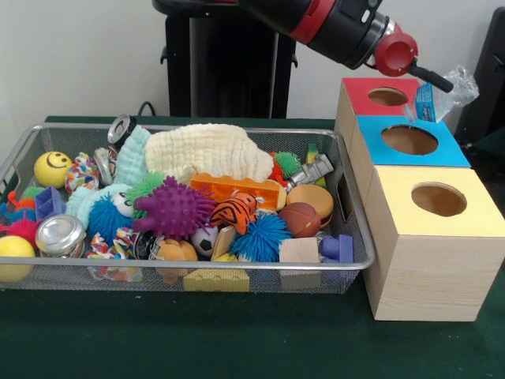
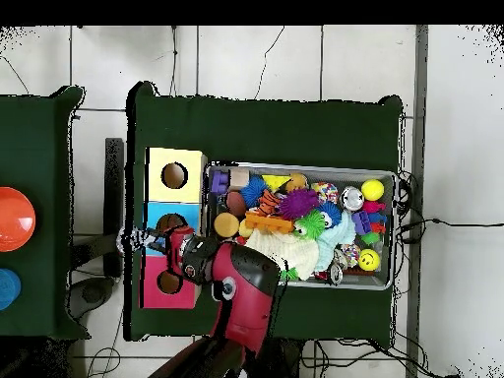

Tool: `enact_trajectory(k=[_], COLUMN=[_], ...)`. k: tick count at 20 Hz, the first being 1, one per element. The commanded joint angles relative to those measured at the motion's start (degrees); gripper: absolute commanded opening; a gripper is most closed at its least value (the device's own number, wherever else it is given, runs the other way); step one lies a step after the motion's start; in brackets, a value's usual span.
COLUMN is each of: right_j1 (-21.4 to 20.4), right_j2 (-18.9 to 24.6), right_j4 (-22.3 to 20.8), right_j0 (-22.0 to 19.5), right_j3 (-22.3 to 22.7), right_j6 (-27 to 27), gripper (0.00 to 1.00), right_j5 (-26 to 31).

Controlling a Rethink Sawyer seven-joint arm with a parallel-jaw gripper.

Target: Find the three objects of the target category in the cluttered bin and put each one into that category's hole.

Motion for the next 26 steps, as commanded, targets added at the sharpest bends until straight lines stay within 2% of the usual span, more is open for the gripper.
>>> enact_trajectory(k=[1,6,10,13,18,21,26], right_j1=[-0.84,-0.76,0.62,0.01,-0.99,-0.2,-0.69], right_j2=[6.3,7.19,6.97,6.92,7.96,9.35,10.56], right_j4=[-4.43,-3.08,-6.52,-9.29,-9.54,-7.58,-1.5], right_j0=[-3.14,-3.36,-5.97,-7.29,-7.98,-7.91,-5.22], right_j3=[1.49,1.11,-1.89,-3.76,-5.81,-6.62,-4.69], right_j6=[-11.48,-12.14,-12.47,-11.04,-9.5,-9.95,-10.7], gripper=[0.0,0.0,0.0,0.0,0.0,0.0,0.0], right_j5=[3.36,1.97,0.76,0.08,-2.06,-3.08,-3.65])
